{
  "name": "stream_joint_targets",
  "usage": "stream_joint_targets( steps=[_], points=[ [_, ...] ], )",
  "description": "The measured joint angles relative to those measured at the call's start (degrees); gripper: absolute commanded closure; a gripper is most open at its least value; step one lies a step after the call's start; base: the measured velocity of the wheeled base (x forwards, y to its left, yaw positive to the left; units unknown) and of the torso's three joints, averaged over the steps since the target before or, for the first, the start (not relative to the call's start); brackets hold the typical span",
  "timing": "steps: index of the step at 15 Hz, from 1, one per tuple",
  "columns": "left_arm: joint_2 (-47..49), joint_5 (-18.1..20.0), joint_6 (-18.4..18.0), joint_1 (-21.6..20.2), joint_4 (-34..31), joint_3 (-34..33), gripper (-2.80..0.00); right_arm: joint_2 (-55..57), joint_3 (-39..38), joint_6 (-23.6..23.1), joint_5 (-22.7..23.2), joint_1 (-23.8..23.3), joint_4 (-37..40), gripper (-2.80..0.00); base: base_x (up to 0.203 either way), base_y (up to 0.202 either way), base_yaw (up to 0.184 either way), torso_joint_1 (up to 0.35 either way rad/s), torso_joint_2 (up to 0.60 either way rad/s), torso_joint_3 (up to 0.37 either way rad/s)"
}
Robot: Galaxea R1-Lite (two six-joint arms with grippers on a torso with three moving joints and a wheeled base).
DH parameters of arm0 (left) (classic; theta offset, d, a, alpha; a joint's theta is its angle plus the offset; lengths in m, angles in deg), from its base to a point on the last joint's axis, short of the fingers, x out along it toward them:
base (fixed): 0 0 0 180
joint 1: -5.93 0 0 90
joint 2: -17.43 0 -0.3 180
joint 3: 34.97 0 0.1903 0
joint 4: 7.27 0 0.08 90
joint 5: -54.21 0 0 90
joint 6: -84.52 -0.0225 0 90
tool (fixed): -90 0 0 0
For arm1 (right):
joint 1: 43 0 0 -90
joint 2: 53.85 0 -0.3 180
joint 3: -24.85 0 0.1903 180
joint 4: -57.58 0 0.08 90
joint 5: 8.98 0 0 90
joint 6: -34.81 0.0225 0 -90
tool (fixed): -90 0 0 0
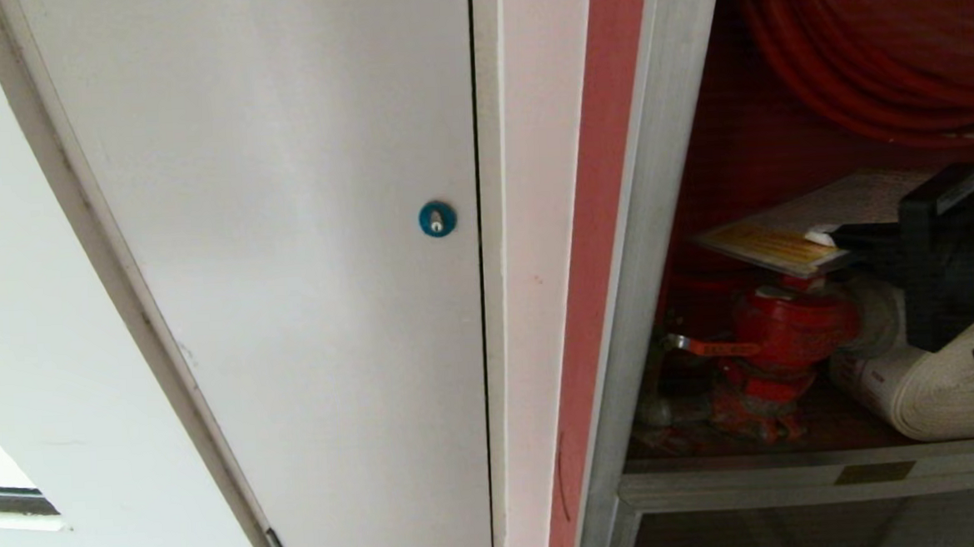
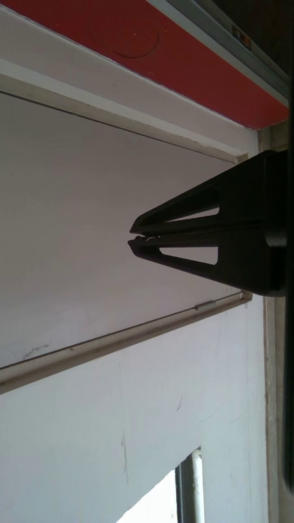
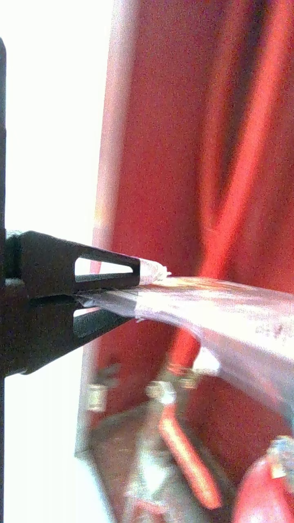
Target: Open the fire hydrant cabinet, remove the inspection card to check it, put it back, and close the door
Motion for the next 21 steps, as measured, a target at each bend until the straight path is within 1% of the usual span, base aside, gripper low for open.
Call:
stream_joint_targets(
  steps=[2,6,9,12,14,17,19,21],
  points=[
    [0.0,0.0,0.0,0.0,0.0,0.0,0.0,-5.0,0.0,-1.0,2.9,0.0,5.0,0.0,0.0,0.0,0.0,0.0,0.0,0.0],
    [0.0,0.0,0.0,0.0,0.0,0.0,0.0,-15.5,-0.1,-6.8,7.5,0.0,13.6,0.0,0.0,0.0,0.0,0.0,0.0,0.0],
    [0.0,0.0,0.0,0.0,0.0,0.0,0.0,-23.0,0.4,-11.7,14.4,0.0,20.4,0.0,0.0,0.0,0.0,0.0,0.0,0.0],
    [0.0,0.0,0.0,0.0,0.0,0.0,0.0,-27.0,0.6,-19.7,23.9,0.0,24.8,0.0,0.0,0.0,0.0,0.0,0.0,0.0],
    [0.0,0.0,0.0,0.0,0.0,0.0,0.0,-27.5,0.3,-25.5,30.4,0.0,25.8,0.0,0.0,0.0,0.0,0.0,0.0,0.0],
    [0.0,0.0,0.0,0.0,0.0,0.0,0.0,-26.5,-0.4,-35.7,39.6,0.0,26.0,0.0,0.0,0.0,0.0,0.0,0.0,0.0],
    [0.0,0.0,0.0,0.0,0.0,0.0,0.0,-25.7,-1.3,-43.2,44.2,0.0,26.0,0.0,0.0,0.0,0.0,0.0,0.0,0.0],
    [0.0,0.0,0.0,0.0,0.0,0.0,0.0,-24.0,-2.2,-49.9,46.9,0.3,26.0,0.0,0.0,0.0,0.0,0.0,0.0,0.0]
  ],
)
